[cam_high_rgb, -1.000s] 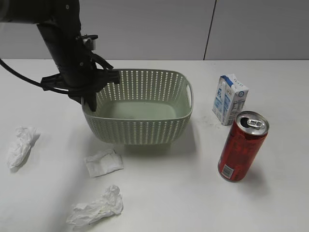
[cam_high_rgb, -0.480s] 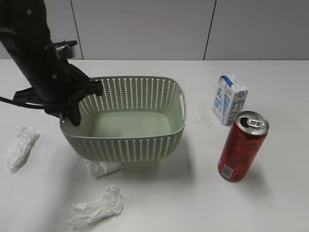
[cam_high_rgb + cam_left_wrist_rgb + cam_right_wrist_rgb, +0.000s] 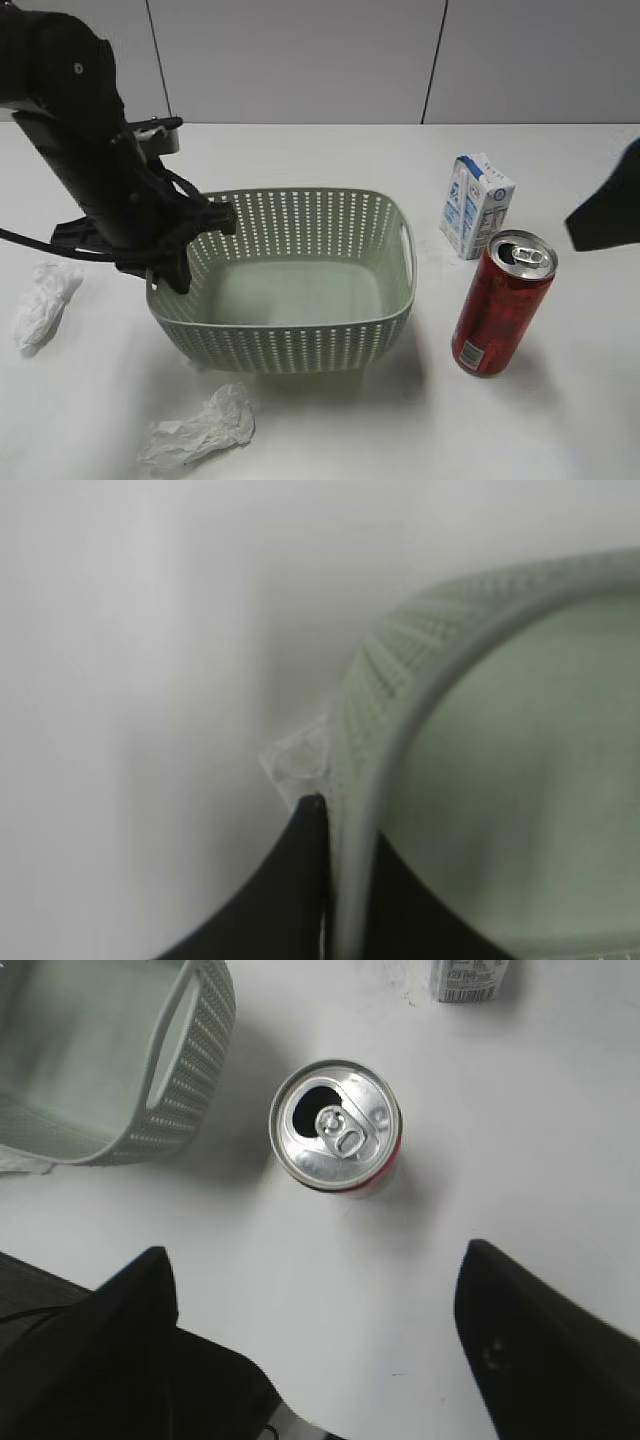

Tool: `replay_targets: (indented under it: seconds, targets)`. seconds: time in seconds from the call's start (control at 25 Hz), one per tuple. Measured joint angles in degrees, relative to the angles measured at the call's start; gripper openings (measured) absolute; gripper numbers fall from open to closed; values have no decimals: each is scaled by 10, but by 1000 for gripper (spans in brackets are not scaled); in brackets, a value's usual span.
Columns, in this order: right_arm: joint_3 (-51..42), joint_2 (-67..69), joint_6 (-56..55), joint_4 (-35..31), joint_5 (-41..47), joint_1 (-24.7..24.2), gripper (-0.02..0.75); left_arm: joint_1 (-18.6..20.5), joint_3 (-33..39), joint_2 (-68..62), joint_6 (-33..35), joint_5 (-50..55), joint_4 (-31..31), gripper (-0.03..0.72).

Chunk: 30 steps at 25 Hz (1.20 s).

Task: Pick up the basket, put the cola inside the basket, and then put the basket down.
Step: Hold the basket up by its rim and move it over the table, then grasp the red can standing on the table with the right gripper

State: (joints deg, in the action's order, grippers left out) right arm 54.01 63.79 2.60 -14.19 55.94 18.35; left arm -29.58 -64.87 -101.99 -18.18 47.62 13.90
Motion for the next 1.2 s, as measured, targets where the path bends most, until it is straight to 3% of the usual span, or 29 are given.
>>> replay_targets:
  seconds: [0.08, 0.2, 0.56, 1.0, 1.2]
  targets:
    - [12, 43, -68, 59, -13, 56, 658, -5, 0, 0, 0, -4, 3, -1]
    - [25, 99, -151, 117, -33, 96, 658, -7, 0, 0, 0, -6, 4, -1]
    - [26, 195, -238, 161, -73, 99, 658, -8, 0, 0, 0, -6, -3, -1]
    - [27, 253, -243, 147, -97, 99, 650, -8, 0, 0, 0, -6, -3, -1]
    - [27, 277, -243, 135, -98, 99, 595, -8, 0, 0, 0, -6, -3, -1]
